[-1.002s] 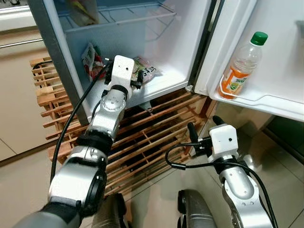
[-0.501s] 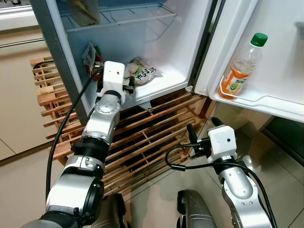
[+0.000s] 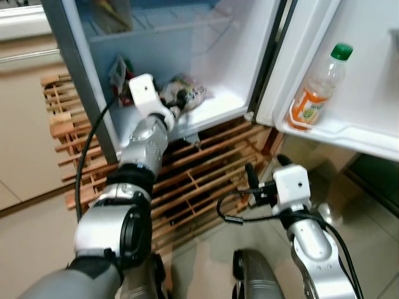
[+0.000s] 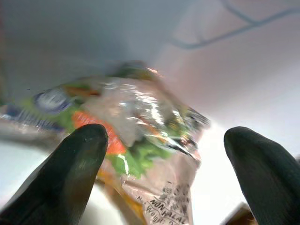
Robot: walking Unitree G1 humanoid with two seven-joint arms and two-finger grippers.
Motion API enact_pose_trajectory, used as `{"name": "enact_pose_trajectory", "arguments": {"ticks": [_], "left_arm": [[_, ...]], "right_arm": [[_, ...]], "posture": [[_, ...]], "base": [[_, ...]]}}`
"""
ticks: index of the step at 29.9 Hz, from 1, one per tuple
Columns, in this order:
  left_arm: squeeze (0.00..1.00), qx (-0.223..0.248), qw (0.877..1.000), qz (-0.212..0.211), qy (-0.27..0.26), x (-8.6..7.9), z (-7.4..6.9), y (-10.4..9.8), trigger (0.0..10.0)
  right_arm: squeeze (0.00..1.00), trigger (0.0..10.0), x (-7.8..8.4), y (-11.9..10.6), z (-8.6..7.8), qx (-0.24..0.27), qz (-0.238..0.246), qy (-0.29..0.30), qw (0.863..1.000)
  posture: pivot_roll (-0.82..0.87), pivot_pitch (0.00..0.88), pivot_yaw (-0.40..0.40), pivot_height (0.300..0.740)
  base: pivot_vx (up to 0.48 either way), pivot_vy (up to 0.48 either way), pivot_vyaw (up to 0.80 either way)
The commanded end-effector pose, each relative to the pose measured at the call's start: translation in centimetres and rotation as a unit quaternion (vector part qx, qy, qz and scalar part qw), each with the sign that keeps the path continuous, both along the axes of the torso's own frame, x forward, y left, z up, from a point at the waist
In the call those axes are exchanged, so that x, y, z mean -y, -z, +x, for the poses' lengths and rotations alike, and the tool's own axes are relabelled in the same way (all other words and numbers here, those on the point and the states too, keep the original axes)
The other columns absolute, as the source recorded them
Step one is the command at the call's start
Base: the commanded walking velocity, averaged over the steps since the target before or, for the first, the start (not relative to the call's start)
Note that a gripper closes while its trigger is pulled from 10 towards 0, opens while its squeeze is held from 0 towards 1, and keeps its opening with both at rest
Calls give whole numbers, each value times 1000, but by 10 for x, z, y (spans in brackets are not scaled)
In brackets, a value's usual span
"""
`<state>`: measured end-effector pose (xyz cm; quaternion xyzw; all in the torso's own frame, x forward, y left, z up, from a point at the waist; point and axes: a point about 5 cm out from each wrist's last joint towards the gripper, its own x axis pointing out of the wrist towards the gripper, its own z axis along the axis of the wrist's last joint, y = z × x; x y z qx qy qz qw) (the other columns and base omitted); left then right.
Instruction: Restocking fridge
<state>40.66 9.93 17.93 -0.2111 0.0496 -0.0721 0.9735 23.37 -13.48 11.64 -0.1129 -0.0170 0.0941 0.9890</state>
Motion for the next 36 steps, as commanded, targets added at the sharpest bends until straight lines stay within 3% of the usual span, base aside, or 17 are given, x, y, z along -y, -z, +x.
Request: {"name": "enact_pose_trajectory", "arguments": {"ticks": [1,8,13,19,24,25,26,28,30,34,35,36], "left_arm": [[0,3,1000,-9,23,10,1,-2,10000],[0,5,999,9,34,16,4,-8,10000],[0,10,998,53,38,22,5,-13,10000],[0,25,992,121,15,15,9,-24,10000],[0,47,978,204,-5,6,11,-30,10000],[0,53,964,259,-11,2,12,-30,10000],[0,53,964,259,-11,2,12,-30,10000],[0,54,950,307,-9,-1,11,-25,10000],[0,52,943,330,-3,0,9,-19,10000],[0,90,923,373,41,19,5,-17,10000],[0,90,923,373,41,19,5,-17,10000],[0,107,914,387,61,28,3,-16,10000]], "right_arm": [[0,10000,2,-2,-1,2,4,6,1000],[0,10000,3,-1,-2,1,1,6,1000],[0,10000,3,0,-3,-1,-1,8,1000],[0,10000,4,0,-6,0,-3,15,1000],[0,10000,5,0,-8,-1,-3,20,1000],[0,10000,5,0,-9,-2,-3,21,1000],[0,10000,5,0,-9,-2,-3,21,1000],[0,10000,4,1,-8,-3,-3,20,1000],[0,10000,4,1,-7,-3,-3,19,1000],[0,10000,4,1,-6,-2,-2,19,1000],[0,10000,4,1,-6,-2,-2,19,1000],[0,10000,3,1,-5,-2,0,20,1000]], "posture": [[-264,0,-2,625],[-274,0,5,625],[-284,0,16,625],[-306,0,31,625],[-311,0,34,625],[-308,0,31,625],[-308,0,31,625],[-299,0,26,625],[-293,0,24,625],[-282,0,20,625],[-282,0,20,625],[-279,0,19,625]], "base": [[0,0,0],[0,0,0],[0,0,0],[0,0,0],[0,0,0],[0,0,0],[0,0,0],[0,0,0],[0,0,0],[0,0,0],[0,0,0],[0,0,0]]}}
